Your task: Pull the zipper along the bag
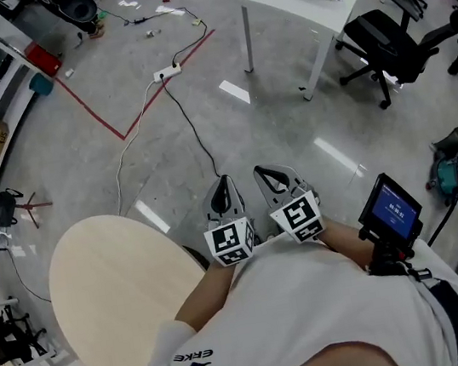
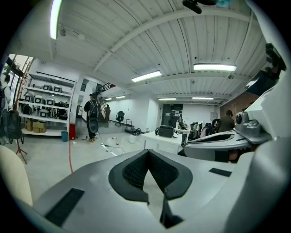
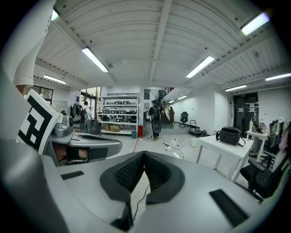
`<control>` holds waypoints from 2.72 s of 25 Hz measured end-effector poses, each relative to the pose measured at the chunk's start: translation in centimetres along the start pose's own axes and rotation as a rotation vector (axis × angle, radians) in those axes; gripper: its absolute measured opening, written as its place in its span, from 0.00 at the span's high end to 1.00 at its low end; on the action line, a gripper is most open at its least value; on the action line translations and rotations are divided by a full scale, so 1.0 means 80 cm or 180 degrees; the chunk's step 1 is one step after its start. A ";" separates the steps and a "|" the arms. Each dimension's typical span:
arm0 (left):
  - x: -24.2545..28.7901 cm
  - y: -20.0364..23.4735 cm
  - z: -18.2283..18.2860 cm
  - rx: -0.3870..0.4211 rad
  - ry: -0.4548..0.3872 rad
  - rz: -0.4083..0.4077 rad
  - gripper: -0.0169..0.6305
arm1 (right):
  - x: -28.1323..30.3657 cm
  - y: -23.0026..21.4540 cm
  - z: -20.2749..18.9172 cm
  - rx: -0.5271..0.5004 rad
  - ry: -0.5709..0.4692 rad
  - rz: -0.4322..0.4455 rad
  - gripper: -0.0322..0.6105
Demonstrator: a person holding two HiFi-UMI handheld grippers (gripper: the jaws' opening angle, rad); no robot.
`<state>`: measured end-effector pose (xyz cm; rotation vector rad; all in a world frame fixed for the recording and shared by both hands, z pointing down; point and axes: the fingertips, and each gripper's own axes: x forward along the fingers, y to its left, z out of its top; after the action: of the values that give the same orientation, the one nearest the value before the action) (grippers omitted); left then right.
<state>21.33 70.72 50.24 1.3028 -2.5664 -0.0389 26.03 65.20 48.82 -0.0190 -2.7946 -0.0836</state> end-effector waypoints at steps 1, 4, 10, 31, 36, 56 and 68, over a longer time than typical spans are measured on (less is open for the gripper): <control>0.000 0.003 0.004 0.0001 -0.0010 0.0013 0.97 | 0.001 0.001 0.004 -0.0006 -0.0010 0.0008 0.94; 0.016 0.008 0.019 0.0001 -0.0039 0.0043 0.97 | 0.014 -0.012 0.020 -0.0031 -0.0039 0.0037 0.94; 0.122 -0.001 0.050 0.0007 -0.0059 0.0089 0.97 | 0.070 -0.101 0.038 -0.0032 -0.0050 0.0122 0.94; 0.310 -0.033 0.072 -0.0033 0.0015 0.0131 0.97 | 0.163 -0.270 0.038 0.0091 0.0010 0.0181 0.94; 0.338 -0.025 0.077 -0.0011 0.0073 0.0013 0.97 | 0.184 -0.285 0.040 0.0172 0.0042 0.0077 0.94; 0.533 -0.024 0.136 0.0301 0.0085 -0.1265 0.97 | 0.276 -0.418 0.078 0.0521 0.0045 -0.1213 0.94; 0.598 -0.072 0.149 0.0420 0.0095 -0.1788 0.97 | 0.270 -0.494 0.077 0.0653 0.0099 -0.1747 0.94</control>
<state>-3.94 28.06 48.47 2.0139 -2.1269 0.0439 2.71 26.19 48.18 0.7881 -2.6806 0.0700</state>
